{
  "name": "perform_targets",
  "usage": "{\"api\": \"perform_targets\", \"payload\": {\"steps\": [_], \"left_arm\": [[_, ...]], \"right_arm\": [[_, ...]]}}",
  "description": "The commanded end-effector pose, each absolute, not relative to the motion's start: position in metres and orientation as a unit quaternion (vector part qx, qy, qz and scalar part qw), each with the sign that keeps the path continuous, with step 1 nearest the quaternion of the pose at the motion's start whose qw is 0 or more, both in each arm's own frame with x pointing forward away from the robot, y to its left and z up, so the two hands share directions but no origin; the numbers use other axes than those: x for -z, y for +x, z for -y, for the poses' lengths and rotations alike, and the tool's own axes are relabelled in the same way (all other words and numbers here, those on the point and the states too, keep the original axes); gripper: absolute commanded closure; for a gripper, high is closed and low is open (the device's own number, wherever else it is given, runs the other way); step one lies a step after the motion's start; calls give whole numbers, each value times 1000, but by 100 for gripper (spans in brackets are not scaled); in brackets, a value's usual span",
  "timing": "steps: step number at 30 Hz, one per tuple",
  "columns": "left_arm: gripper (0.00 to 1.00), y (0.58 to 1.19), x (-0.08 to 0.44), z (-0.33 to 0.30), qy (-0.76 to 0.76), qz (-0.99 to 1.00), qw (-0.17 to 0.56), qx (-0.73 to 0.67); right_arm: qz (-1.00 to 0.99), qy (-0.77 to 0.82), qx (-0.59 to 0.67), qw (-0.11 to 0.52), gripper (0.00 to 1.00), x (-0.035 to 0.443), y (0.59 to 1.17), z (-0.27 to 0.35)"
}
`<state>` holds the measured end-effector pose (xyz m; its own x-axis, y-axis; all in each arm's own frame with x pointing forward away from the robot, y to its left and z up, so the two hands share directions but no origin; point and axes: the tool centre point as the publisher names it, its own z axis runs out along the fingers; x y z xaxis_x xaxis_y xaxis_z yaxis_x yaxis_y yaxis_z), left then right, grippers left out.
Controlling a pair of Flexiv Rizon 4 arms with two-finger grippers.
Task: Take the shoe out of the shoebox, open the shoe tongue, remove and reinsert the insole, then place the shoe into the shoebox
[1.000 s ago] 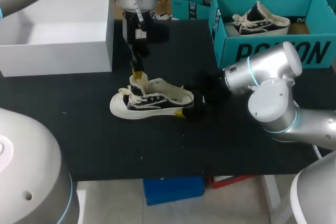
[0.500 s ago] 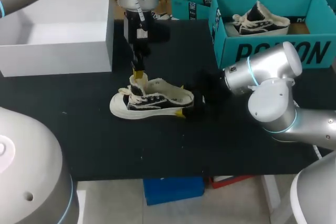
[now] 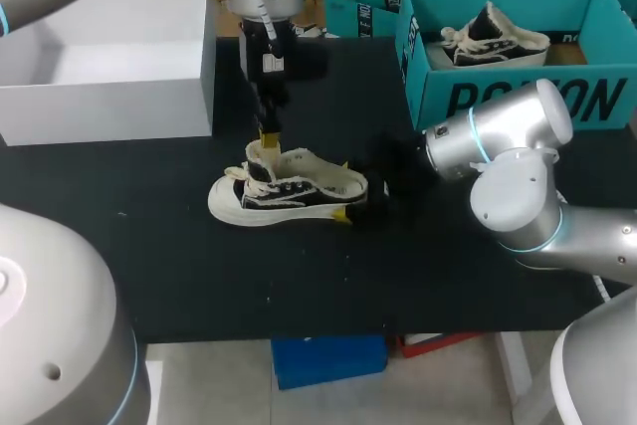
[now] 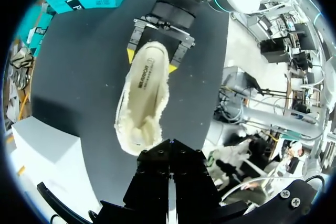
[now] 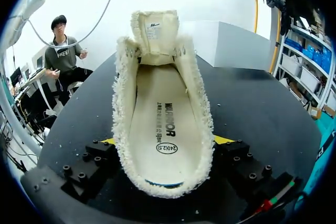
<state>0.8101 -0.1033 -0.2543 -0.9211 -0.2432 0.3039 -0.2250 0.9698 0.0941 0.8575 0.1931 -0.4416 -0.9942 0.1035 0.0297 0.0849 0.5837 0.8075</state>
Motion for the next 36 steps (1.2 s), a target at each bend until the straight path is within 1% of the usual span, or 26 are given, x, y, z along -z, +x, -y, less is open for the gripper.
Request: {"api": "perform_targets", "payload": {"steps": [1, 5, 12, 24, 36], "left_arm": [[100, 794, 248, 100, 110, 986, 126, 12], [100, 794, 249, 105, 101, 987, 123, -2], [100, 804, 268, 111, 91, 988, 125, -25], [100, 831, 300, 134, 68, 984, 158, -44], [100, 838, 329, 147, 61, 981, 176, -47]], "right_arm": [[-890, 54, -452, 10, 100, 442, 858, -193], [-890, 54, -452, 10, 100, 442, 858, -193], [-890, 54, -452, 10, 100, 442, 858, -193], [-890, 54, -452, 10, 100, 442, 858, -193], [-890, 54, -452, 10, 100, 442, 858, -193]]}}
